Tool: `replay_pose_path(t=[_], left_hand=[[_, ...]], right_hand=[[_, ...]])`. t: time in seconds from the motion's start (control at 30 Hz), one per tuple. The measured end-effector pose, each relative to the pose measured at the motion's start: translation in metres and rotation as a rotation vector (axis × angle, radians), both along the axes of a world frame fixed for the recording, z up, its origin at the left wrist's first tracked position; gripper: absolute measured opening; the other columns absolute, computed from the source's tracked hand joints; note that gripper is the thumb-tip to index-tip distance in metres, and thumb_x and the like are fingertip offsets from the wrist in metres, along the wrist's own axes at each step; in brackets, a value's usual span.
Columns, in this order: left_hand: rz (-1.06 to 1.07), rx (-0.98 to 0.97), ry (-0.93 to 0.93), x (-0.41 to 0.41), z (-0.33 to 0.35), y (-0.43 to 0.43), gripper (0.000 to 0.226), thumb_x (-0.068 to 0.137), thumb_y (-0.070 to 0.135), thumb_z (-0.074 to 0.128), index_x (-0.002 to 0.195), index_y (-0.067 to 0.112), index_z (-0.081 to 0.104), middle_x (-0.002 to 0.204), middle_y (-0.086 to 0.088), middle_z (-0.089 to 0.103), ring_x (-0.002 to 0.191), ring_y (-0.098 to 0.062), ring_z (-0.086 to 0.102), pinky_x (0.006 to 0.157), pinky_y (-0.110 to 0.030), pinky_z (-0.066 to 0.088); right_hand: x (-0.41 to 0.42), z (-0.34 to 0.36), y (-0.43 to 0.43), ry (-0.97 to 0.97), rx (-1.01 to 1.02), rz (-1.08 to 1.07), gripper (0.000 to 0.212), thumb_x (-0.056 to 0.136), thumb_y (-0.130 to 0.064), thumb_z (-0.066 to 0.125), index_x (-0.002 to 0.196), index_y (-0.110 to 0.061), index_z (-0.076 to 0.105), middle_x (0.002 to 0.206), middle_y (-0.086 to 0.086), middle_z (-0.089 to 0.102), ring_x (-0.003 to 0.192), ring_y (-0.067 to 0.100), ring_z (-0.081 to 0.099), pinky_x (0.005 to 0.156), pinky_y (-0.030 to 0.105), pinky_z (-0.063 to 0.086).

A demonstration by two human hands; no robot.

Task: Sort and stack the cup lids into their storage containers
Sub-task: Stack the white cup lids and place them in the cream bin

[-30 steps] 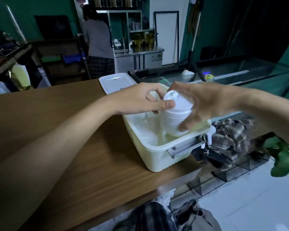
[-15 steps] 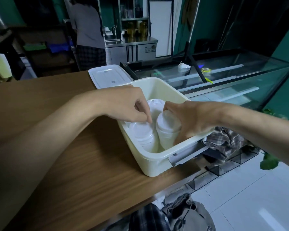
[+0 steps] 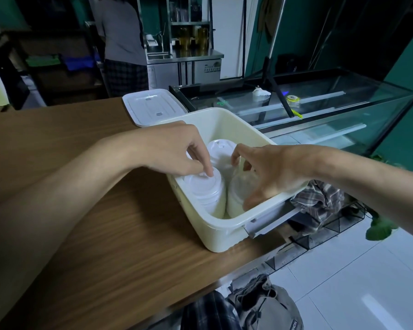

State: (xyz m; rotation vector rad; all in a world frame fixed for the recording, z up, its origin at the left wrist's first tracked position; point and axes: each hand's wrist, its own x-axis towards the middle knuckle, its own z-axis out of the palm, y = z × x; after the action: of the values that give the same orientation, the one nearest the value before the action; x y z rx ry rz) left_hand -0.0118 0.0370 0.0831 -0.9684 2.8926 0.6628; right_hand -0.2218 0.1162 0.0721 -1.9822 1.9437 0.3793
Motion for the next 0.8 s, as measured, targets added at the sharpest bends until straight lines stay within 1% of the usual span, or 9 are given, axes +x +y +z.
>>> replay_pose_path(t=[0.07, 0.17, 0.27, 0.4, 0.47, 0.57, 0.63, 0.7, 0.8], left_hand=[[-0.001, 0.007, 0.008, 0.000, -0.001, -0.001, 0.035, 0.088, 0.022, 0.059, 0.091, 0.049, 0.081, 0.097, 0.037, 0.072, 0.088, 0.002, 0.069, 0.083, -0.033, 0.060], [-0.015, 0.011, 0.021, -0.001, -0.002, -0.002, 0.035, 0.088, 0.021, 0.059, 0.090, 0.048, 0.081, 0.095, 0.038, 0.072, 0.090, 0.007, 0.067, 0.083, -0.030, 0.060], [-0.023, 0.002, 0.023, -0.001, -0.003, -0.004, 0.036, 0.087, 0.020, 0.058, 0.089, 0.048, 0.081, 0.094, 0.036, 0.072, 0.091, 0.002, 0.070, 0.079, -0.027, 0.059], [-0.039, -0.009, 0.024, -0.003, -0.006, -0.005, 0.035, 0.085, 0.024, 0.056, 0.088, 0.049, 0.080, 0.097, 0.036, 0.072, 0.092, -0.010, 0.073, 0.083, -0.039, 0.060], [-0.039, -0.016, 0.032, -0.004, -0.010, -0.005, 0.033, 0.086, 0.027, 0.056, 0.087, 0.049, 0.080, 0.098, 0.037, 0.072, 0.095, -0.011, 0.071, 0.086, -0.041, 0.059], [-0.041, -0.039, 0.058, -0.001, -0.018, -0.004, 0.028, 0.091, 0.030, 0.059, 0.090, 0.048, 0.080, 0.100, 0.035, 0.073, 0.104, 0.005, 0.063, 0.095, -0.030, 0.055], [-0.046, -0.051, 0.134, 0.005, -0.020, -0.001, 0.026, 0.094, 0.027, 0.060, 0.094, 0.043, 0.081, 0.102, 0.029, 0.075, 0.092, 0.016, 0.061, 0.089, -0.012, 0.048], [-0.032, -0.093, 0.236, 0.020, -0.018, -0.004, 0.030, 0.093, 0.019, 0.056, 0.096, 0.035, 0.082, 0.103, 0.020, 0.077, 0.076, 0.013, 0.061, 0.078, -0.006, 0.041], [0.027, -0.162, 0.271, 0.052, -0.018, -0.018, 0.031, 0.091, 0.014, 0.055, 0.095, 0.031, 0.081, 0.107, 0.016, 0.077, 0.077, 0.001, 0.063, 0.073, -0.008, 0.041]], right_hand=[[-0.001, 0.002, 0.001, -0.039, -0.013, 0.009, 0.080, 0.072, -0.055, 0.090, 0.133, -0.041, 0.041, 0.114, -0.018, 0.060, 0.107, 0.017, 0.064, 0.098, 0.042, 0.055], [-0.003, 0.002, 0.003, -0.081, -0.076, 0.035, 0.059, 0.072, -0.050, 0.090, 0.118, -0.044, 0.054, 0.109, -0.021, 0.060, 0.104, 0.009, 0.062, 0.096, 0.035, 0.056], [-0.007, 0.004, 0.006, -0.080, -0.157, 0.092, 0.054, 0.074, -0.049, 0.090, 0.121, -0.041, 0.064, 0.111, -0.020, 0.058, 0.103, 0.006, 0.061, 0.089, 0.028, 0.054], [-0.012, 0.002, 0.003, -0.102, -0.200, 0.093, 0.038, 0.082, -0.037, 0.088, 0.117, -0.036, 0.076, 0.091, -0.021, 0.067, 0.085, -0.005, 0.065, 0.085, 0.026, 0.058], [-0.012, -0.004, 0.000, -0.098, -0.211, 0.088, 0.037, 0.081, -0.033, 0.089, 0.117, -0.033, 0.078, 0.090, -0.020, 0.069, 0.083, -0.002, 0.064, 0.084, 0.023, 0.056], [-0.012, -0.011, -0.002, -0.089, -0.217, 0.076, 0.036, 0.083, -0.032, 0.089, 0.117, -0.032, 0.077, 0.094, -0.017, 0.070, 0.087, 0.005, 0.065, 0.085, 0.024, 0.056], [-0.016, -0.011, 0.002, -0.098, -0.248, 0.085, 0.031, 0.086, -0.034, 0.084, 0.116, -0.034, 0.078, 0.094, -0.016, 0.072, 0.088, 0.004, 0.068, 0.088, 0.028, 0.059], [-0.019, -0.007, 0.013, -0.194, -0.327, 0.084, 0.024, 0.089, -0.038, 0.079, 0.113, -0.036, 0.078, 0.095, -0.015, 0.073, 0.086, 0.000, 0.069, 0.083, 0.026, 0.059], [-0.006, 0.001, 0.033, -0.431, -0.461, 0.137, 0.017, 0.091, -0.046, 0.076, 0.105, -0.036, 0.079, 0.092, -0.014, 0.076, 0.085, -0.001, 0.070, 0.075, 0.023, 0.056]])
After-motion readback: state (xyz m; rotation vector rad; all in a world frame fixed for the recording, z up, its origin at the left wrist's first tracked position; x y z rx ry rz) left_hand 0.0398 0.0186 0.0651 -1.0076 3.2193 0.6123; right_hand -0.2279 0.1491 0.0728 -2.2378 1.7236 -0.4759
